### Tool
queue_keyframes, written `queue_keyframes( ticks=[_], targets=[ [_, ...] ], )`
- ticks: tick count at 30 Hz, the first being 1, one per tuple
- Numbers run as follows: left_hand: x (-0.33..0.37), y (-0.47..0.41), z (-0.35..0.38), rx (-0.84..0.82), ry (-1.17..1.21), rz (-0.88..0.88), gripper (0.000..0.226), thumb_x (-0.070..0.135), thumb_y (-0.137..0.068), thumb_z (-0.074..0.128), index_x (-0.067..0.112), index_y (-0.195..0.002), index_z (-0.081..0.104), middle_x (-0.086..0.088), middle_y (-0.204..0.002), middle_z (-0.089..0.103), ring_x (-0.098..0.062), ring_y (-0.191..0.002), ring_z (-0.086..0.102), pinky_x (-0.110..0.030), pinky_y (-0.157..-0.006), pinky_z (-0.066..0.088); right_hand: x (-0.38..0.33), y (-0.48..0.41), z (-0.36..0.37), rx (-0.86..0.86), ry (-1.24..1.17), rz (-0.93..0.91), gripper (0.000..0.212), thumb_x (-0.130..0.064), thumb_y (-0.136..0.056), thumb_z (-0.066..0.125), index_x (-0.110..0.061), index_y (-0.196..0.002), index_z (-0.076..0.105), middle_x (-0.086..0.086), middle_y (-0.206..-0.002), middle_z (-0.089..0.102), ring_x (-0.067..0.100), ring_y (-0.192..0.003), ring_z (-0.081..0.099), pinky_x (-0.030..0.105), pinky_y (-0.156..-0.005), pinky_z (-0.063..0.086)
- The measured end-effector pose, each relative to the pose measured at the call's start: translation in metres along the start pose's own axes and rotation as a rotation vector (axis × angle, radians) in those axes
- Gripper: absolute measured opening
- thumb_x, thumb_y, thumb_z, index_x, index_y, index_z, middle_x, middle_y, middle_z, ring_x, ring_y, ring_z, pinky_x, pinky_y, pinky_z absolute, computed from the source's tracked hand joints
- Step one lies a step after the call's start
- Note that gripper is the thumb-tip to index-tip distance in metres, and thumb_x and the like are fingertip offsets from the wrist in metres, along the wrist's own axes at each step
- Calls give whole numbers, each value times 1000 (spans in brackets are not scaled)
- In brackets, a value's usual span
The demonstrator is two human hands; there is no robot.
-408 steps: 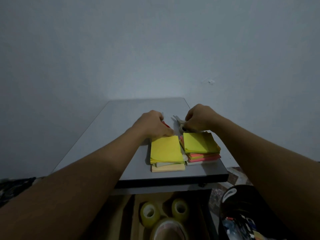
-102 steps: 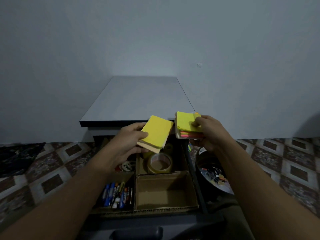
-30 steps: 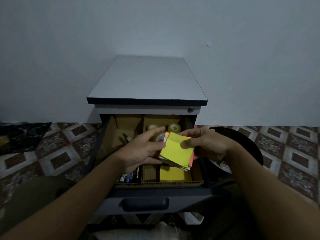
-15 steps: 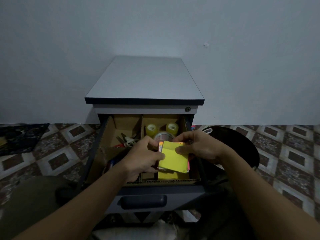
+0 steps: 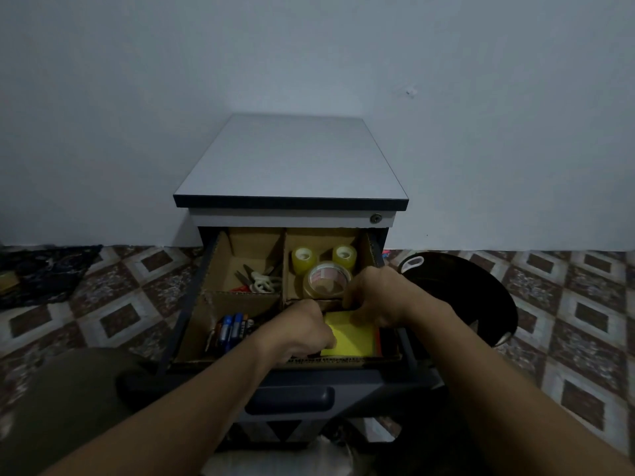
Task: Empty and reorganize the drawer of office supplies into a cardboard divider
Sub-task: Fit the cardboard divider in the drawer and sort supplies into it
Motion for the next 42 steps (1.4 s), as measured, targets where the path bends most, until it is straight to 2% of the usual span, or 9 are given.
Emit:
queue_keyframes(
  ticks=[4, 7, 12, 16, 23, 28, 32, 36, 42],
  targets=[
    [-1, -7, 2, 50, -57, 30, 19, 24, -76, 76, 14, -87, 64, -5, -83, 65, -17, -77, 63, -31, -64, 53, 9, 4, -10, 138, -127, 41, 14, -18, -85, 70, -21, -98, 74, -3, -95, 69, 15, -88, 65, 32, -79, 58],
    [-3, -10, 3, 67, -102, 57, 24, 28, -69, 78, 15, -87, 69, -4, -83, 67, -18, -79, 66, -34, -68, 56, 25, 14, -16, 230, -535, 140, 9, -16, -90, 67, -14, -97, 72, 4, -83, 69, 15, -71, 66, 28, -60, 55],
    [-3, -11, 2, 77, -102, 52, 22, 19, -77, 73, 14, -62, 58, -2, -60, 53, -17, -59, 54, -28, -55, 42, 44, 25, -20, 290, -1050, 258, 10, -7, -94, 59, -7, -97, 68, 15, -90, 70, 23, -74, 68, 33, -66, 58],
    [-3, -7, 2, -53, -34, 19, 11, 14, -88, 52, 14, -80, 60, -9, -70, 54, -22, -65, 50, -33, -61, 39, 42, 23, -15, 254, -1124, 273, 13, -6, -95, 56, -5, -103, 67, 16, -94, 70, 24, -74, 67, 32, -62, 56],
    [7, 4, 2, -75, -119, 120, 11, 21, -92, 56, 13, -98, 61, -7, -85, 52, -21, -77, 48, -35, -66, 38, 32, 21, -3, 239, -1063, 260, 12, -7, -95, 57, -8, -103, 66, 16, -98, 72, 23, -74, 68, 34, -67, 56],
    [5, 22, -20, 65, 3, 214, 27, 38, -95, 59, 30, -121, 55, 5, -107, 66, -14, -92, 66, -37, -78, 56, 28, 31, -4, 315, -999, 247, 11, -10, -96, 58, -15, -101, 66, 11, -94, 70, 20, -76, 65, 33, -67, 55],
    [1, 49, -51, 278, -5, 374, 26, 31, -99, 56, 29, -125, 56, 14, -115, 60, -3, -110, 57, -20, -88, 49, 18, 44, -4, 412, -662, 255, 20, -15, -95, 55, -23, -112, 64, -5, -101, 65, 10, -84, 62, 28, -71, 55],
    [-27, 71, -67, 543, -123, 431, 23, 37, -98, 53, 31, -120, 59, 14, -113, 60, -5, -107, 55, -26, -90, 48, -4, 58, 16, 503, -418, 215, 22, -28, -95, 54, -24, -115, 61, -5, -110, 58, 14, -100, 56, 34, -82, 50],
    [-60, 83, -56, 654, -279, 445, 65, 56, -94, 35, 18, -145, 48, 5, -148, 47, -12, -141, 32, -20, -113, 20, -36, 78, 47, 562, -128, 198, 35, -45, -97, 36, -30, -125, 49, -7, -130, 49, 16, -123, 44, 41, -101, 41]
  ],
)
Point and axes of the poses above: each hand's wrist, its own y-axis away from the middle knuckle, its own z-axis out of the palm, x = y × z, the point moved 6 cm from there along -y, towards the middle knuckle
